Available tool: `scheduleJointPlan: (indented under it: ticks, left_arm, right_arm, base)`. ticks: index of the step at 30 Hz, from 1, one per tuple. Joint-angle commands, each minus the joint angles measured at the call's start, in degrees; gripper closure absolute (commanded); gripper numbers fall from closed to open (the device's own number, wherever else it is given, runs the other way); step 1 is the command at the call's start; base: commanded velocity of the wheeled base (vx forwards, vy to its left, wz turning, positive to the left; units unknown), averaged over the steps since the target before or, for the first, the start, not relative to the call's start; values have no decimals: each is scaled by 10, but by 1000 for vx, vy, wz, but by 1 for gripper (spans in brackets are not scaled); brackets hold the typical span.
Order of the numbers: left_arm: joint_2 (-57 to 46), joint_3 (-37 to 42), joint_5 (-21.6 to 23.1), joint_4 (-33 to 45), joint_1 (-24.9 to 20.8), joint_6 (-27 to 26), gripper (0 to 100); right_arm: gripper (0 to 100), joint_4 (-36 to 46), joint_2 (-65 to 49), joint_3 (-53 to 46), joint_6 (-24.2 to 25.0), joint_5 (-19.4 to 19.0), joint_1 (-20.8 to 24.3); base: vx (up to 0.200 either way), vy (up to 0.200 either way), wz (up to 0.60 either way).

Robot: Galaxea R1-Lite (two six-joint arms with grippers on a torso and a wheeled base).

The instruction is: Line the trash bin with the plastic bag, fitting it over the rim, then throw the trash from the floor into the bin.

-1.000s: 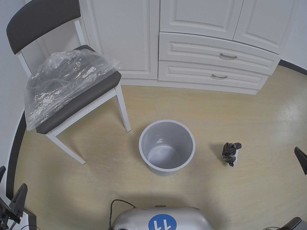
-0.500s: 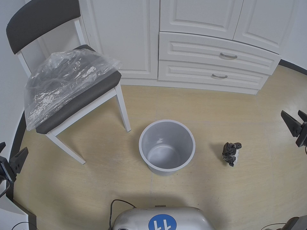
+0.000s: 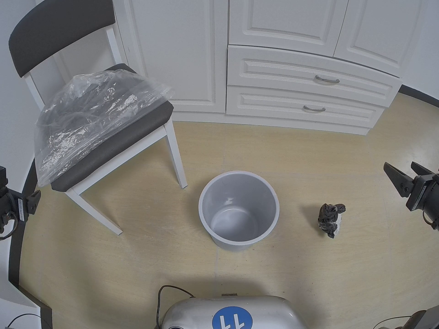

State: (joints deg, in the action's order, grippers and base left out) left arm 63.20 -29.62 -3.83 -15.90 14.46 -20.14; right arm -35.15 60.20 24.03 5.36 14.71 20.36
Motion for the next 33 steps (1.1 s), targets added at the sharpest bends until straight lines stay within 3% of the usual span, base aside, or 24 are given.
scheduleJointPlan:
  ticks: [1,21,33]
  left_arm:
    - [108,-3,21,-55,48,-19,0]
    - [225,-40,15,-143,51,-6,0]
    - [250,-61,15,-148,51,2,0]
  right_arm:
    - [0,-3,26,-1,3,1,-3]
    - [0,-50,45,0,3,0,-5]
    - [0,-50,45,2,4,0,-5]
  base:
    - [0,0,0]
    - [0,0,0]
    - [0,0,0]
